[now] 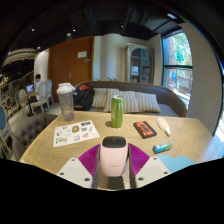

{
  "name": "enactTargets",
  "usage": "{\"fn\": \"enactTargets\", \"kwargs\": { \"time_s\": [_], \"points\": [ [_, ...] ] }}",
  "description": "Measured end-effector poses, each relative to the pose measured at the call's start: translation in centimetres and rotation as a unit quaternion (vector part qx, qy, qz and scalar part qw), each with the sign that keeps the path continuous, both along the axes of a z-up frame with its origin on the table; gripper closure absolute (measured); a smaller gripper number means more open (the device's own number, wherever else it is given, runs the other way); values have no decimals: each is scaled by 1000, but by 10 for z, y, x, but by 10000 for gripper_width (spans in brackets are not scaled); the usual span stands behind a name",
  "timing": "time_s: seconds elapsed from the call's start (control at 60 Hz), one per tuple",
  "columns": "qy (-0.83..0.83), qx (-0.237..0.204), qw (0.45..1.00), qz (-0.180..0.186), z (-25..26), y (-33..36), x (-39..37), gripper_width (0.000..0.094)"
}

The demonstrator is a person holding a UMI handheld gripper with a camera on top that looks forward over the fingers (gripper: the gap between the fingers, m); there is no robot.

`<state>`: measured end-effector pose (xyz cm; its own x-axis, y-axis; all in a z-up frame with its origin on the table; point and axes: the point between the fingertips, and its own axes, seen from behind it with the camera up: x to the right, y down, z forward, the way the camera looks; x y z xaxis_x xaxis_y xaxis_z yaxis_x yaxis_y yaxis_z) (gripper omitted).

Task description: Arrange mouse

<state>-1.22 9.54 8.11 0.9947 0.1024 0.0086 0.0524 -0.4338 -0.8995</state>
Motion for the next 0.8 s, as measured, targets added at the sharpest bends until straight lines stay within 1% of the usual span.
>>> {"fn": "enactTargets", "kwargs": {
  "time_s": [0.05,0.1,0.133,0.183,0.233,0.283,0.4,0.417,0.433,0.5,0.55,0.633,0.65,0.683,0.8],
  "points": [
    [7,36,999,-7,40,-7,22,510],
    [0,70,997,-26,72,-16,55,511],
    [-9,84,996,-39,86,-22,81,512],
    [-15,89,994,-63,93,-27,112,511],
    [-15,78,993,-82,82,-34,151,514],
    [-3,51,993,-103,65,-37,179,514],
    [6,-20,990,-138,-3,-46,233,515],
    [6,-31,990,-138,-12,-48,237,515],
    [6,-37,990,-138,-35,-47,235,514],
    [14,-64,990,-124,-55,-53,240,513],
    [22,-75,991,-112,-72,-53,233,512],
    [14,-95,990,-101,-88,-60,233,505],
    [11,-99,990,-100,-91,-58,231,483],
    [9,-88,991,-97,-90,-55,231,462],
    [10,-96,991,-92,-91,-57,232,371]
  ]
}}
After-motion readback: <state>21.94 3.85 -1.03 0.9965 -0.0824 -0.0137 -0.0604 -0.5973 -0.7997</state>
